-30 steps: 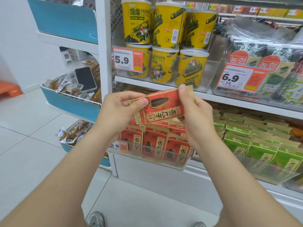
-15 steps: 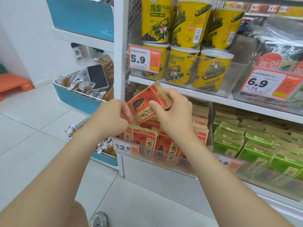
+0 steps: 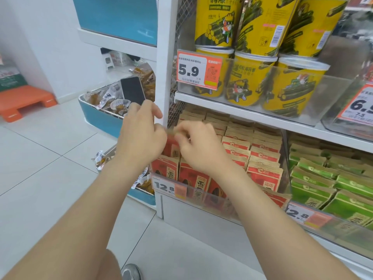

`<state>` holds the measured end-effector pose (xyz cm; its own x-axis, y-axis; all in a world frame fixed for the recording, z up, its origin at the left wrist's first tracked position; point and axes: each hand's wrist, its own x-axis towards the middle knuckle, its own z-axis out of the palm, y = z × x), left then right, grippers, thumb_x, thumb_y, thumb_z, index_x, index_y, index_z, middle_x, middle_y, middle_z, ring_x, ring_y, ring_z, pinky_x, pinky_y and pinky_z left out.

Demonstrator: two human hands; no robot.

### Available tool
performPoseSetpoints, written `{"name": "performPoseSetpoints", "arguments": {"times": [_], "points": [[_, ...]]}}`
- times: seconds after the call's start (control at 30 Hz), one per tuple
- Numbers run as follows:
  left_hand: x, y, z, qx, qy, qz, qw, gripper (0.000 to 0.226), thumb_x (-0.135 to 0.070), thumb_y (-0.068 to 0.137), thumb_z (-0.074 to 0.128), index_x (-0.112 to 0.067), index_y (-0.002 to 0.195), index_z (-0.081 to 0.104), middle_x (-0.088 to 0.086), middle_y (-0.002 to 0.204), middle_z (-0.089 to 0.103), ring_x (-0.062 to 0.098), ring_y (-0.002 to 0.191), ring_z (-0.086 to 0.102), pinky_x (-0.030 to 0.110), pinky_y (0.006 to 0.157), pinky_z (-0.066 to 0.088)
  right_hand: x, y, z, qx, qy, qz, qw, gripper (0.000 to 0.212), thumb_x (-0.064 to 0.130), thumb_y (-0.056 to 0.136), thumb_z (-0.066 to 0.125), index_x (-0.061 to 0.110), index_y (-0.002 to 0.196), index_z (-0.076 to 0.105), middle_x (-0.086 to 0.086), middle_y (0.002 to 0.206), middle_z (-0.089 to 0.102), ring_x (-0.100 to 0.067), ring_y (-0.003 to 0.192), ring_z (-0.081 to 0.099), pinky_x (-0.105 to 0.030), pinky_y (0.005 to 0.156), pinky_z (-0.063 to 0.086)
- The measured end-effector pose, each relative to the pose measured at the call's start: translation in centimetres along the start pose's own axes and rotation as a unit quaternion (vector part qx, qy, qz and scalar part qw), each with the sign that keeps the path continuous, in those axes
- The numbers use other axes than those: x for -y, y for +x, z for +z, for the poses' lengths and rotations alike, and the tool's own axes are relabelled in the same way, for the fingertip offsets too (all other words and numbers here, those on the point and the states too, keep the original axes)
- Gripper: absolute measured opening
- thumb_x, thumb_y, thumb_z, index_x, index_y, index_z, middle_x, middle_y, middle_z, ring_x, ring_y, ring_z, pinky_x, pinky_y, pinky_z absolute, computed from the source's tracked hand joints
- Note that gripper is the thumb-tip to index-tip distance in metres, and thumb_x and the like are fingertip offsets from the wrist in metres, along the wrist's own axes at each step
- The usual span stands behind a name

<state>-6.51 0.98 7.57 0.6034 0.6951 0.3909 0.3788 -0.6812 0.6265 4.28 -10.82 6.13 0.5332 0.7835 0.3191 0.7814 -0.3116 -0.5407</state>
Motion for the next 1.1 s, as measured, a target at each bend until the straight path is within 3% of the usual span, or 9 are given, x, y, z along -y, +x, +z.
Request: {"name": "performPoseSetpoints", "arguments": {"times": [0.07,0.17,0.27,0.43,0.6,0.73,0.83,0.93,1.1], "points": [[0.1,0.1,0.1,0.016,-0.005,0.028,0.999,0.037,0.002,0.089,0.047,-0.021,0.107,0.069,0.004,0.114,0.058,0.024,0.113,0.056,0.042,0.096,0.047,0.2,-0.5,0.6,0.098,-0.06,-0.005,0.993,0.03,0.017,0.105,0.049,0.02,0.101,0.078,-0.001,0.092,0.072,-0.025,0.088,0.063,-0.042,0.082,0.055],[0.5,-0.2,0.4,0.122,-0.004,0.032,0.992,0.041,0.003,0.09,0.045,-0.023,0.104,0.073,-0.003,0.098,0.075,0.019,0.101,0.067,0.036,0.09,0.054,0.1,-0.9,0.7,0.138,-0.075,0.011,0.988,0.036,0.019,0.103,0.044,0.019,0.071,0.061,-0.003,0.07,0.06,-0.028,0.07,0.06,-0.046,0.066,0.057],[1.3,-0.1,0.9,0.17,0.049,0.018,0.984,0.028,-0.014,0.096,0.052,-0.032,0.102,0.072,-0.004,0.086,0.074,0.024,0.09,0.07,0.039,0.08,0.058,0.2,-1.7,0.1,0.1,-0.048,0.008,0.994,0.036,0.029,0.104,0.046,0.025,0.071,0.061,0.004,0.063,0.06,-0.02,0.065,0.061,-0.043,0.066,0.057],[1.2,0.1,2.1,0.094,0.112,0.024,0.989,0.033,-0.044,0.109,0.046,-0.026,0.095,0.071,-0.001,0.079,0.075,0.031,0.085,0.07,0.045,0.078,0.058,-0.3,-3.7,-1.5,-0.012,-0.065,0.038,0.997,0.015,0.034,0.094,0.059,0.029,0.093,0.072,0.012,0.081,0.071,-0.011,0.079,0.067,-0.038,0.071,0.06],[-0.3,0.8,3.3,0.077,0.179,0.047,0.98,0.02,-0.02,0.108,0.052,-0.023,0.127,0.058,0.011,0.114,0.065,0.04,0.099,0.065,0.048,0.075,0.054,-1.6,-4.7,-2.1,-0.064,-0.093,0.072,0.991,0.02,0.025,0.099,0.055,0.019,0.103,0.074,0.005,0.088,0.072,-0.017,0.077,0.067,-0.04,0.071,0.06],[-1.2,0.8,4.1,0.186,0.171,0.05,0.966,0.061,0.004,0.09,0.071,-0.021,0.143,0.054,0.009,0.132,0.041,0.039,0.105,0.065,0.052,0.089,0.059,-2.8,-4.7,-1.8,-0.069,-0.122,0.081,0.987,0.021,0.026,0.1,0.053,0.018,0.108,0.071,0.003,0.093,0.069,-0.02,0.09,0.065,-0.041,0.076,0.059],[-1.3,1.4,4.1,0.224,0.163,0.049,0.96,0.076,0.01,0.086,0.072,-0.02,0.153,0.054,0.006,0.146,0.04,0.035,0.124,0.06,0.05,0.101,0.057,-2.9,-4.8,-1.7,-0.049,-0.137,0.082,0.986,0.03,0.03,0.102,0.051,0.018,0.126,0.066,-0.003,0.116,0.065,-0.024,0.109,0.061,-0.043,0.088,0.056],[-1.1,1.6,3.9,0.243,0.153,0.031,0.957,0.058,0.008,0.088,0.068,-0.023,0.137,0.067,0.006,0.135,0.059,0.032,0.125,0.061,0.047,0.1,0.058,-2.6,-5.0,-1.6,-0.017,-0.161,0.077,0.984,0.041,0.034,0.106,0.047,0.016,0.14,0.059,-0.009,0.133,0.059,-0.03,0.123,0.054,-0.048,0.102,0.05],[-0.5,1.5,4.3,0.179,0.18,0.02,0.967,0.035,-0.001,0.086,0.079,-0.031,0.096,0.065,0.005,0.11,0.064,0.033,0.103,0.067,0.049,0.088,0.062,-2.6,-4.9,-1.7,0.02,-0.199,0.071,0.977,0.035,0.035,0.104,0.044,0.015,0.118,0.069,-0.009,0.118,0.06,-0.029,0.113,0.051,-0.049,0.1,0.05]]}}
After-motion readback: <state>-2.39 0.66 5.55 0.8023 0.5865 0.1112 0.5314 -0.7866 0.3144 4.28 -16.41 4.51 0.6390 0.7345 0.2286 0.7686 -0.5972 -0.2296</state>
